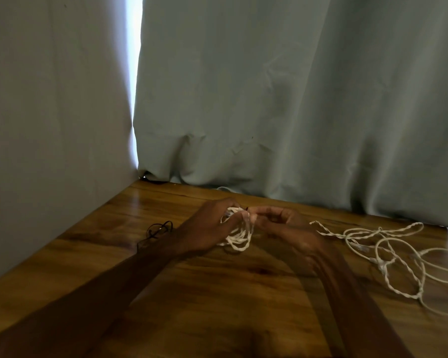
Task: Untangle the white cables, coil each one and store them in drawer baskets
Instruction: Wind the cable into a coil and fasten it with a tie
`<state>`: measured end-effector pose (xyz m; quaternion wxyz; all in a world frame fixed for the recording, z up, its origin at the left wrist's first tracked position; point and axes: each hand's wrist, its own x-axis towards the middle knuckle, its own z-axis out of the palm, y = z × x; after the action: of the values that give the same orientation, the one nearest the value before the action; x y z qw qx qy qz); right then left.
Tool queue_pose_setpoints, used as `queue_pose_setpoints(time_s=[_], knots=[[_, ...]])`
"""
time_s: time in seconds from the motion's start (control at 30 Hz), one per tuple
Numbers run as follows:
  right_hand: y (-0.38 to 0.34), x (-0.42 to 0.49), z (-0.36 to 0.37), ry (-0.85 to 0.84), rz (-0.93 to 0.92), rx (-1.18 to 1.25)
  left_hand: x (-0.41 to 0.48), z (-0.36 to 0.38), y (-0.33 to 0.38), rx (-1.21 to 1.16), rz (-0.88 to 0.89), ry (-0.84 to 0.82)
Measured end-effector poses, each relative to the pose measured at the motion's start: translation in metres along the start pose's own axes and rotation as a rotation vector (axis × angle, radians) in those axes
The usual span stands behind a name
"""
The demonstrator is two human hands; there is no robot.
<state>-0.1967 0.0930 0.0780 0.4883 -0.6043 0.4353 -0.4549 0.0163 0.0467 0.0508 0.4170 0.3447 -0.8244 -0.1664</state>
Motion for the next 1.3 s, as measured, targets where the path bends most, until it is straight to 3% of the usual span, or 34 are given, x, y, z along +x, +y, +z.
queue_pose_setpoints(time_s=[0.13,0.33,0.53,0.8,1.0,1.17,1.3], knots=[[0.005,0.001,0.012,-0.052,0.054,-0.035,0.0,0.005,-0.004,-0.2,-0.193,0.028],[0.012,0.008,0.006,0.027,0.105,0.03,-0.003,0.006,0.0,-0.404,-0.258,0.02],[0.027,0.015,0.006,0.134,0.157,0.126,0.0,0.01,-0.003,-0.431,-0.336,0.034],[0.024,-0.023,0.005,0.442,0.228,0.131,-0.006,0.021,-0.004,-0.364,-0.333,0.022],[0.006,-0.088,-0.03,0.5,0.2,0.09,-0.004,0.038,0.024,-0.195,-0.281,-0.107],[-0.008,-0.153,-0.063,0.529,0.137,0.022,0.006,0.074,0.089,0.003,-0.103,-0.243],[-0.017,-0.214,-0.084,0.592,0.123,-0.02,0.008,0.114,0.14,0.026,0.021,-0.324]])
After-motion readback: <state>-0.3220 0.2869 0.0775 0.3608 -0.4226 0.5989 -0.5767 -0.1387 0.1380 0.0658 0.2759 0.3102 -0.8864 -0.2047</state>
